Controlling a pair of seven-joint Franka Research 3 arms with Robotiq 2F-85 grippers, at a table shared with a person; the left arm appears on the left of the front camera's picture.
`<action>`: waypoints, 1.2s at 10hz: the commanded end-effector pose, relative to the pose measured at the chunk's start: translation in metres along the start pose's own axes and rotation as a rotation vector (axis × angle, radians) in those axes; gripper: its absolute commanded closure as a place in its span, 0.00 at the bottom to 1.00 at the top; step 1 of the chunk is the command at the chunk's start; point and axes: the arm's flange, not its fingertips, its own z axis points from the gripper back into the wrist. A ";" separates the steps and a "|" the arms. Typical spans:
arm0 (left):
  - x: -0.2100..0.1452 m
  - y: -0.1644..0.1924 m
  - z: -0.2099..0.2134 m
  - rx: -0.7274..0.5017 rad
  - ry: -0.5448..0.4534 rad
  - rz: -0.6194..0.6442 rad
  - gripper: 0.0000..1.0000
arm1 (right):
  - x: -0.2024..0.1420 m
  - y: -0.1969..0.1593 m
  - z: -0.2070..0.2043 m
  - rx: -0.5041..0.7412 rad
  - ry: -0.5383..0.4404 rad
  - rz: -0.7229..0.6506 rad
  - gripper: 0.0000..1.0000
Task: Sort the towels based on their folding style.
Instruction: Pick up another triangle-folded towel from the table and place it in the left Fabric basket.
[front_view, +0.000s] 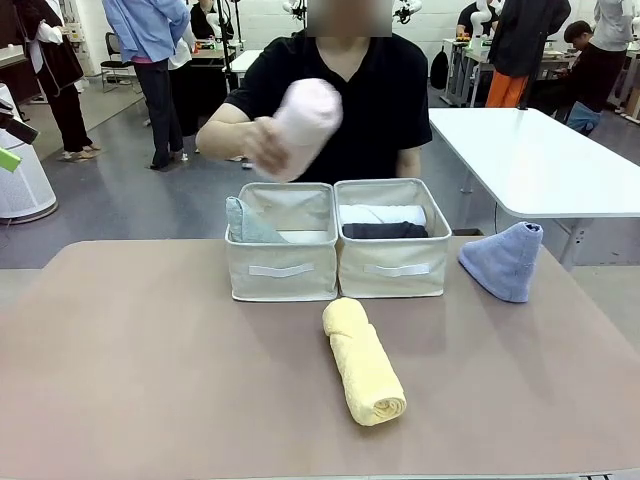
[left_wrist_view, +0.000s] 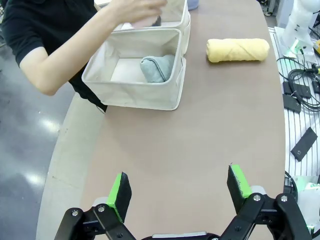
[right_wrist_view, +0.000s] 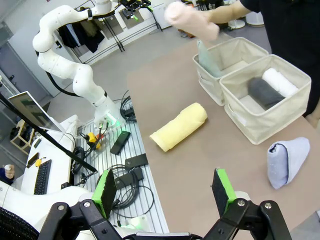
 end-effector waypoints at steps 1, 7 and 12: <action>-0.004 0.003 0.008 -0.038 -0.035 -0.019 0.00 | 0.001 0.000 0.000 0.009 -0.014 0.006 0.00; -0.021 0.001 0.006 -0.060 -0.353 0.034 0.00 | 0.001 0.000 0.000 0.009 -0.014 0.006 0.00; -0.026 -0.001 0.000 -0.086 -0.396 0.066 0.00 | 0.001 0.000 0.000 0.009 -0.014 0.006 0.00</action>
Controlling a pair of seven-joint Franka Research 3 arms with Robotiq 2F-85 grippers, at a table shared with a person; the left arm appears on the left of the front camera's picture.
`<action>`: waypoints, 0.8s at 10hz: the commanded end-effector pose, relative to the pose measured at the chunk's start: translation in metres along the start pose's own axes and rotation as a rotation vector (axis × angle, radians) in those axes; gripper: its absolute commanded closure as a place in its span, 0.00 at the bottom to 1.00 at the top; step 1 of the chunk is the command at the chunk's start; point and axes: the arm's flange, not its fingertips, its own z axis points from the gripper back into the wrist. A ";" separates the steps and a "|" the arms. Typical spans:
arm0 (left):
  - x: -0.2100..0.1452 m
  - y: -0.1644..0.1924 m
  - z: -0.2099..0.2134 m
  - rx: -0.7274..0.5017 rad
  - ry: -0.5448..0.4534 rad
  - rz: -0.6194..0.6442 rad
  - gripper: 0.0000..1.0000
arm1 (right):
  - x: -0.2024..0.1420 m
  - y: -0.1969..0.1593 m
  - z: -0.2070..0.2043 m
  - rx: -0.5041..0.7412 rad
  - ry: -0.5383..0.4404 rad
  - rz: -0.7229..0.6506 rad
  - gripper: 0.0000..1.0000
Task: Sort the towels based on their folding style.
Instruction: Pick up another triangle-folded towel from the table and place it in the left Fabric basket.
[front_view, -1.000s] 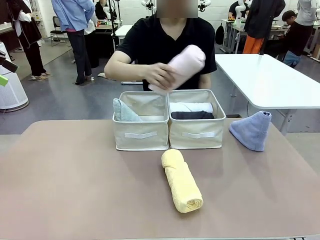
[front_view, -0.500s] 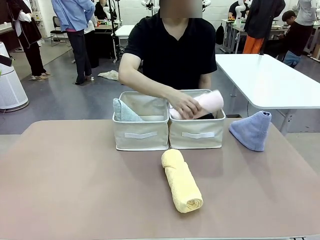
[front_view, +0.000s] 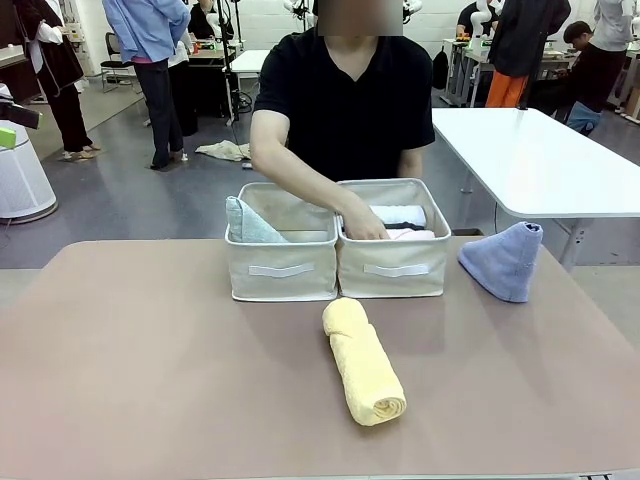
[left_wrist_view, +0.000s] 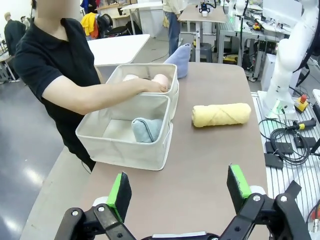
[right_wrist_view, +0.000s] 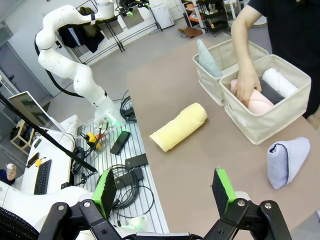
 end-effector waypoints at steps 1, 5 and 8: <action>-0.005 0.002 0.002 0.011 -0.024 0.013 0.00 | 0.001 0.000 0.000 0.008 -0.014 0.006 0.00; -0.003 0.001 0.002 0.005 -0.001 0.007 0.00 | 0.001 0.000 0.000 0.008 -0.014 0.006 0.00; -0.003 0.001 0.002 0.005 -0.001 0.007 0.00 | 0.000 0.000 0.000 0.000 0.000 0.000 0.00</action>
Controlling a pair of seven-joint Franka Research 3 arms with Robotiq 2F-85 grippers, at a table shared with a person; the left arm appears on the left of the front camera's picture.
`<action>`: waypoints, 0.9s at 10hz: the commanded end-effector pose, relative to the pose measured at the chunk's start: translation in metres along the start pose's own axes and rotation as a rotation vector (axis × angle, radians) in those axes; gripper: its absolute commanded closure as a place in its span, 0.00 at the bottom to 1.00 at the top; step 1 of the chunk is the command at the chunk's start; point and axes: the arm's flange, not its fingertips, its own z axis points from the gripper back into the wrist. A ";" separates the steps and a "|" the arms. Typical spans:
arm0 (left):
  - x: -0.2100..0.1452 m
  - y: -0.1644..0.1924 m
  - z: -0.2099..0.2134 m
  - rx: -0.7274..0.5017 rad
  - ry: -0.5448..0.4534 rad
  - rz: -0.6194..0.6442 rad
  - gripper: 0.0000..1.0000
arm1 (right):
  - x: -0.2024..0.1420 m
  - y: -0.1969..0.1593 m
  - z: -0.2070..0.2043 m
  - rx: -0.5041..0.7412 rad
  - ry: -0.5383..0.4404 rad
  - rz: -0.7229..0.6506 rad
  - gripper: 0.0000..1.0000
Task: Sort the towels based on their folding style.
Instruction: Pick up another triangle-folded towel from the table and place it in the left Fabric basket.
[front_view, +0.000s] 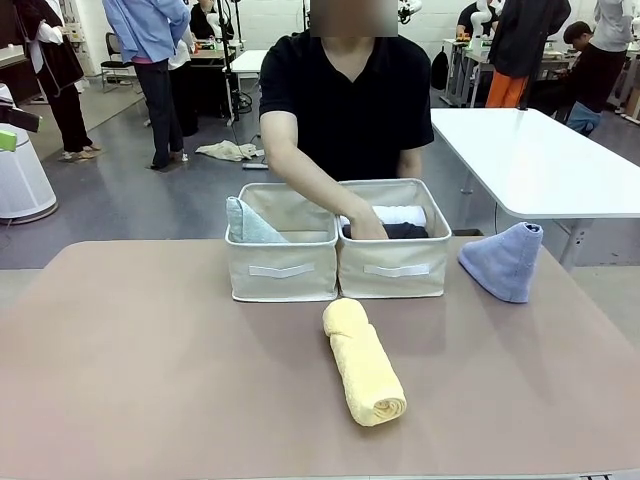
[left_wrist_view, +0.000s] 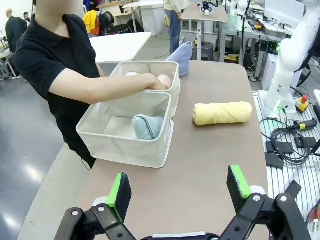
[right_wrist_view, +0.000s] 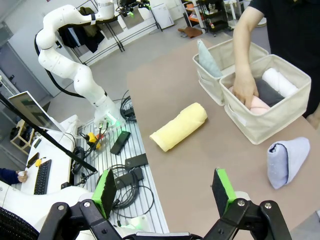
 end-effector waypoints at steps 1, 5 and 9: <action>0.000 -0.001 0.002 -0.001 -0.009 -0.003 0.00 | 0.014 0.012 -0.010 -0.071 0.064 -0.015 0.00; 0.000 -0.001 0.002 -0.001 -0.009 -0.003 0.00 | 0.064 0.004 -0.084 -0.194 0.375 -0.216 0.00; 0.000 -0.001 0.002 -0.001 -0.009 -0.003 0.00 | 0.083 -0.017 -0.175 -0.482 0.487 -0.265 0.00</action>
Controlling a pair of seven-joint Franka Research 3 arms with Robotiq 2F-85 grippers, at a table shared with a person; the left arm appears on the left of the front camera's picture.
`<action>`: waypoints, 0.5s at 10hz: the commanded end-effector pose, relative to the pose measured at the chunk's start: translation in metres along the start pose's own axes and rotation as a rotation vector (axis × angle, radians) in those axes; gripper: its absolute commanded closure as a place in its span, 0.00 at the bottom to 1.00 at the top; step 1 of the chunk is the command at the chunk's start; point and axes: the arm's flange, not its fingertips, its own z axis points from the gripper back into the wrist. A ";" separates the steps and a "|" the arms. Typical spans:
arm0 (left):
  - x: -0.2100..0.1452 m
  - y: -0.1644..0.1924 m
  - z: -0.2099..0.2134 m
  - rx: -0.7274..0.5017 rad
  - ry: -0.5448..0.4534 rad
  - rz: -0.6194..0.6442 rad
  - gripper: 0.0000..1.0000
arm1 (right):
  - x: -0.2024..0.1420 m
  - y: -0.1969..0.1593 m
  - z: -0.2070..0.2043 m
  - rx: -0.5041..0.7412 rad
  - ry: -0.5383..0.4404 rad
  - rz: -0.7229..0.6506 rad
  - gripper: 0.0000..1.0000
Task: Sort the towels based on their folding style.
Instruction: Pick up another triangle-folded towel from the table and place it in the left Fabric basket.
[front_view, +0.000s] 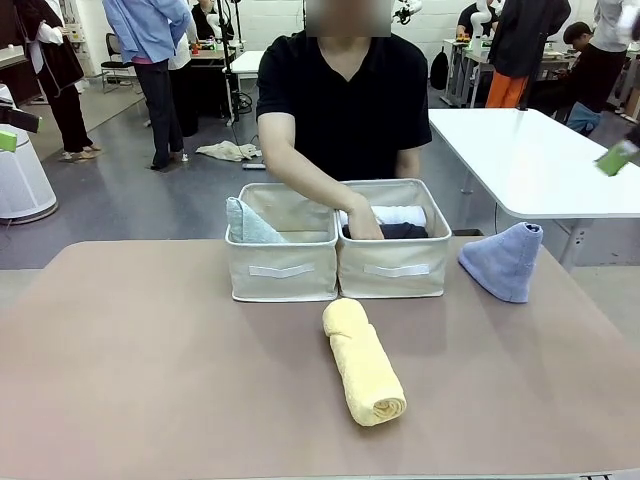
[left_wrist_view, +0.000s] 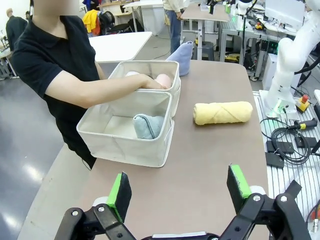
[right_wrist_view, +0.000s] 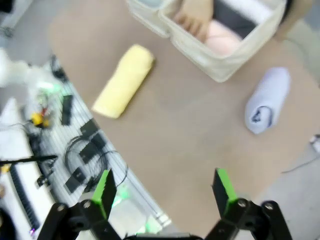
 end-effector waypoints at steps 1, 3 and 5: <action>0.000 -0.001 0.001 -0.003 -0.011 -0.004 0.00 | 0.016 0.000 -0.040 -0.132 0.005 -0.063 0.00; 0.000 -0.001 0.001 -0.003 -0.011 -0.004 0.00 | 0.043 -0.023 -0.062 -0.317 0.003 -0.146 0.00; 0.000 -0.001 0.001 -0.003 -0.011 -0.004 0.00 | 0.052 -0.032 -0.070 -0.406 0.020 -0.234 0.00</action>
